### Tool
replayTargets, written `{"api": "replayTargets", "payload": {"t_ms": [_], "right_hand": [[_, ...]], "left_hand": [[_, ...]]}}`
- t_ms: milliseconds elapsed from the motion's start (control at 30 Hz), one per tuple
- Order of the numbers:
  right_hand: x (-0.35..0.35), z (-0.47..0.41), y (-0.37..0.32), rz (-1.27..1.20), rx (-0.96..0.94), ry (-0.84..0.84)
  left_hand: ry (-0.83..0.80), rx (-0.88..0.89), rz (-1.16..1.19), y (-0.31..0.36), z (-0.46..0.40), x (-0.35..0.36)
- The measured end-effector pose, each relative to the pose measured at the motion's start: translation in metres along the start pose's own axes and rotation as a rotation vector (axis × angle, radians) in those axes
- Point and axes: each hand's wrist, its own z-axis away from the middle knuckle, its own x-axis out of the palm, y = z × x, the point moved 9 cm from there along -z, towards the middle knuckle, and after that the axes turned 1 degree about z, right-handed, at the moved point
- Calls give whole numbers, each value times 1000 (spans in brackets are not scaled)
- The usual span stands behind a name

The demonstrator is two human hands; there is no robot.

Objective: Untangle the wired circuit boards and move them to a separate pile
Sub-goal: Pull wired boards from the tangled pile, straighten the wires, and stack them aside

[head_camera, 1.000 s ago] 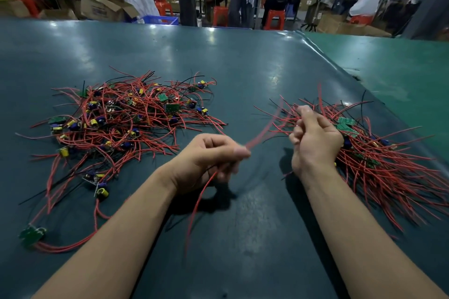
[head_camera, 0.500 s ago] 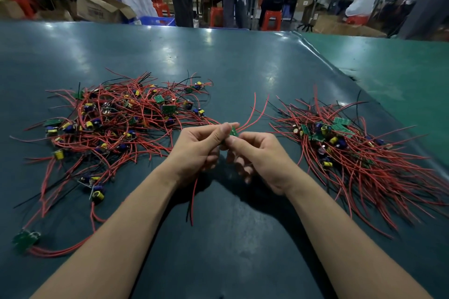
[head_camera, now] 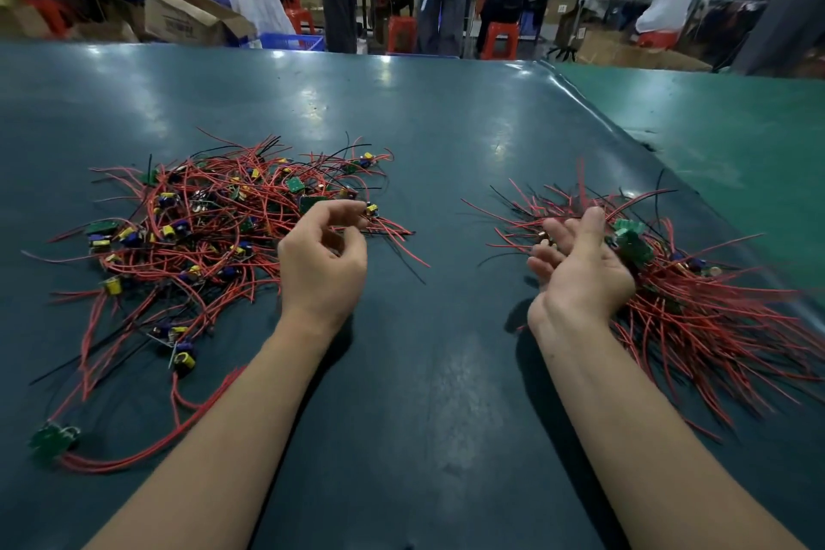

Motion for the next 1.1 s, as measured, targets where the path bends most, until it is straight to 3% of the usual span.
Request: {"api": "replayTargets", "payload": {"t_ms": [100, 233, 367, 500, 633, 767, 900, 1100], "right_hand": [[8, 3, 16, 53, 112, -77], [21, 8, 15, 88, 79, -182], [25, 11, 17, 121, 68, -247], [26, 11, 22, 156, 100, -275], [27, 10, 24, 165, 101, -294], [29, 10, 27, 203, 106, -327], [30, 10, 27, 233, 92, -345], [31, 11, 28, 246, 88, -356]], "left_hand": [[103, 274, -465, 22, 6, -7], [208, -6, -810, -2, -5, -34], [86, -224, -991, -26, -10, -41], [100, -222, -986, -29, -13, -47], [260, -269, -905, -29, -15, -69], [175, -404, -1071, -45, -17, -72], [152, -362, -1088, -46, -20, -70], [273, -317, -965, -39, -21, -78]]}}
